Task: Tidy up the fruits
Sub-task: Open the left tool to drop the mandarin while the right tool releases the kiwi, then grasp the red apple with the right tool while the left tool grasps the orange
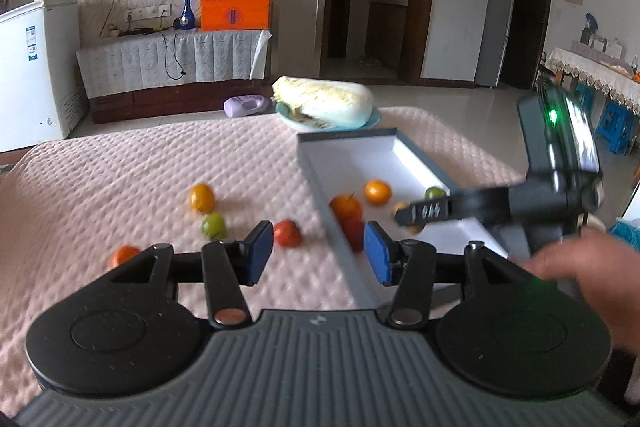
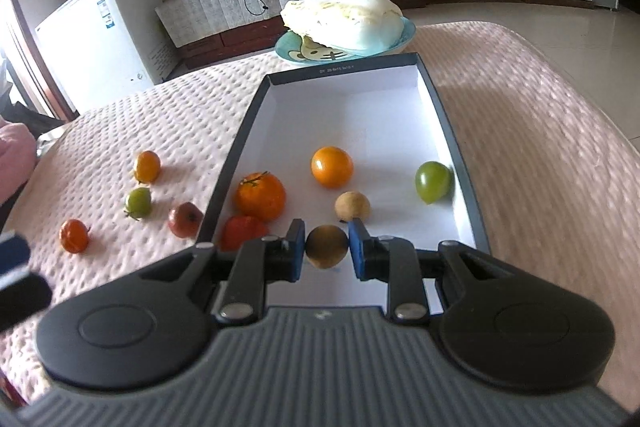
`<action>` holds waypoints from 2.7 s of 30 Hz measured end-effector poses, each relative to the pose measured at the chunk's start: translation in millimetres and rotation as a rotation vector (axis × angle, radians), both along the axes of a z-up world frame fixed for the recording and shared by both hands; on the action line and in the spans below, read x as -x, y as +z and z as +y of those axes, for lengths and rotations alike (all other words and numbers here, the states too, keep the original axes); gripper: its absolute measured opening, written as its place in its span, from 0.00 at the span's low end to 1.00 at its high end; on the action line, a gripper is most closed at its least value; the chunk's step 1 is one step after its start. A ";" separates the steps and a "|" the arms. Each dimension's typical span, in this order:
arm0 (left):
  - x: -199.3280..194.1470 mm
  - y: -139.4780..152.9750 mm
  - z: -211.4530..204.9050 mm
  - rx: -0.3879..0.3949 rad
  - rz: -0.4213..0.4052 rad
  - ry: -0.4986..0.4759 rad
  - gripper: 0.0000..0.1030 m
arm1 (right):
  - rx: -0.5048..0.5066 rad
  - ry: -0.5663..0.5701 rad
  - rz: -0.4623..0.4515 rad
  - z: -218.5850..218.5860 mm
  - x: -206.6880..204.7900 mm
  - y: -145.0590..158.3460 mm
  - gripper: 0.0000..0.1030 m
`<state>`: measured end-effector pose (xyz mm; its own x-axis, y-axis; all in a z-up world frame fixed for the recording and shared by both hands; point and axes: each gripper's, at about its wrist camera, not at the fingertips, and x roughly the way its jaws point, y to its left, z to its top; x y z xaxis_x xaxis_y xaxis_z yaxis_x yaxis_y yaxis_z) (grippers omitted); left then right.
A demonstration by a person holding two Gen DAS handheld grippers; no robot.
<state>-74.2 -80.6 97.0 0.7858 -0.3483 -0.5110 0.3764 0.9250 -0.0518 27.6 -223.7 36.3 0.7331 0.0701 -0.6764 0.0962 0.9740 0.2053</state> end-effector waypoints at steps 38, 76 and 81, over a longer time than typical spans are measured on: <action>-0.3 -9.4 111.2 0.038 -0.010 0.191 0.59 | 0.044 -0.126 -0.161 35.7 -7.7 17.4 0.41; -96.0 -64.1 130.9 -0.044 0.135 0.301 0.59 | 0.278 0.165 -0.043 140.9 -44.5 -20.9 0.43; -106.7 -72.8 123.9 -0.063 0.137 0.279 0.59 | 0.314 0.162 -0.017 142.7 -48.8 -24.8 0.39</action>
<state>32.4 43.3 24.3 0.7690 -0.0928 -0.6325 0.1008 0.9946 -0.0233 76.4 -81.0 11.6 0.7410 -0.0230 -0.6711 -0.0657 0.9921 -0.1065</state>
